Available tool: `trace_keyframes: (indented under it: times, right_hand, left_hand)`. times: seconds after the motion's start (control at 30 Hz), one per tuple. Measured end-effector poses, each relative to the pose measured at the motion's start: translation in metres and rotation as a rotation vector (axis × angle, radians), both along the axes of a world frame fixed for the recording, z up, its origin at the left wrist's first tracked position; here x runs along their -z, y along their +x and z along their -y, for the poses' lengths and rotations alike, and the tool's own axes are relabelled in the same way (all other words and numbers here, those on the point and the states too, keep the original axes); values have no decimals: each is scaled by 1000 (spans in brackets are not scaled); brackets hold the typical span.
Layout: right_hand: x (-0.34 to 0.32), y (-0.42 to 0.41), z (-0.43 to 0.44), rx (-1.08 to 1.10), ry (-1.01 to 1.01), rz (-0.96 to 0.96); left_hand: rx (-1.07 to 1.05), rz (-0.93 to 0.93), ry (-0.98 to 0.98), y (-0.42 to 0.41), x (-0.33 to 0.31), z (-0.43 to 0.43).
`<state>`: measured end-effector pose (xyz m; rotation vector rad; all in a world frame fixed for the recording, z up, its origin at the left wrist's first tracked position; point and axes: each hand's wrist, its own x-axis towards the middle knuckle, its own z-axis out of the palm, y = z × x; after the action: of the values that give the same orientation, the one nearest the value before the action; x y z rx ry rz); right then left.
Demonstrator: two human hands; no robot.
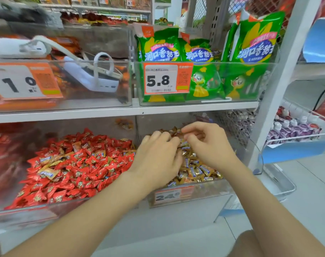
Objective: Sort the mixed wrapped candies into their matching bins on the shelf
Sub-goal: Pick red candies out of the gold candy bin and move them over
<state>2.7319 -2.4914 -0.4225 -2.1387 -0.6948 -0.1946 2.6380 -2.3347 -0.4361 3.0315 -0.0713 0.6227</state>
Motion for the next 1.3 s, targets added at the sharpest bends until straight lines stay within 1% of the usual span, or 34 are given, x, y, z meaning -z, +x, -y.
trace_keyframes:
  times: [0.07, 0.1, 0.17, 0.23, 0.3, 0.37, 0.43, 0.5, 0.57, 0.67, 0.7, 0.8, 0.87, 0.97, 1.07, 1.13, 1.2, 1.3]
  right_hand:
    - [-8, -22, -17, -81, 10, -16]
    - [-11, -34, -27, -122, -3, -18]
    - [-16, -58, -51, -199, -25, -23]
    - [-19, -79, -78, -272, -42, -11]
    - [-17, -93, -105, -321, -105, 22]
    - [-9, -100, -129, -308, -273, 71]
    - [3, -102, -152, -258, -479, 122]
    - [10, -106, -171, -213, -632, 102]
    - [12, -106, -188, -188, -693, 64]
    - [18, -87, -213, -148, -653, 10]
    - [20, -80, -222, -163, -614, -16]
    - [28, -71, -249, -328, -508, -73]
    - [35, -69, -263, -360, -532, -45]
    - [47, -58, -274, -302, -601, 31]
    - [49, -45, -277, -350, -604, -32]
    - [49, -40, -276, -403, -626, -65]
    - [49, -37, -276, -412, -628, -100]
    - [47, -35, -275, -407, -598, -155]
  left_hand:
    - [54, 151, -54, -34, -1, -25]
    - [39, 185, -70, -50, 0, -40]
    - [-57, 164, -113, -79, 2, -77]
    - [-181, 67, -183, -101, 6, -115]
    - [-309, -85, -222, -118, 9, -148]
    - [-487, -242, -206, -130, 11, -172]
    - [-647, -351, -173, -137, 16, -189]
    - [-714, -419, -228, -139, 23, -202]
    - [-725, -478, -292, -136, 27, -214]
    - [-749, -473, -350, -128, 23, -231]
    - [-744, -471, -348, -125, 21, -236]
    - [-676, -537, -338, -117, 23, -253]
    - [-638, -582, -351, -115, 27, -261]
    - [-603, -506, -383, -115, 34, -270]
    - [-545, -413, -427, -116, 36, -274]
    - [-483, -384, -453, -116, 38, -276]
    - [-427, -362, -463, -115, 40, -277]
    - [-404, -308, -532, -116, 39, -281]
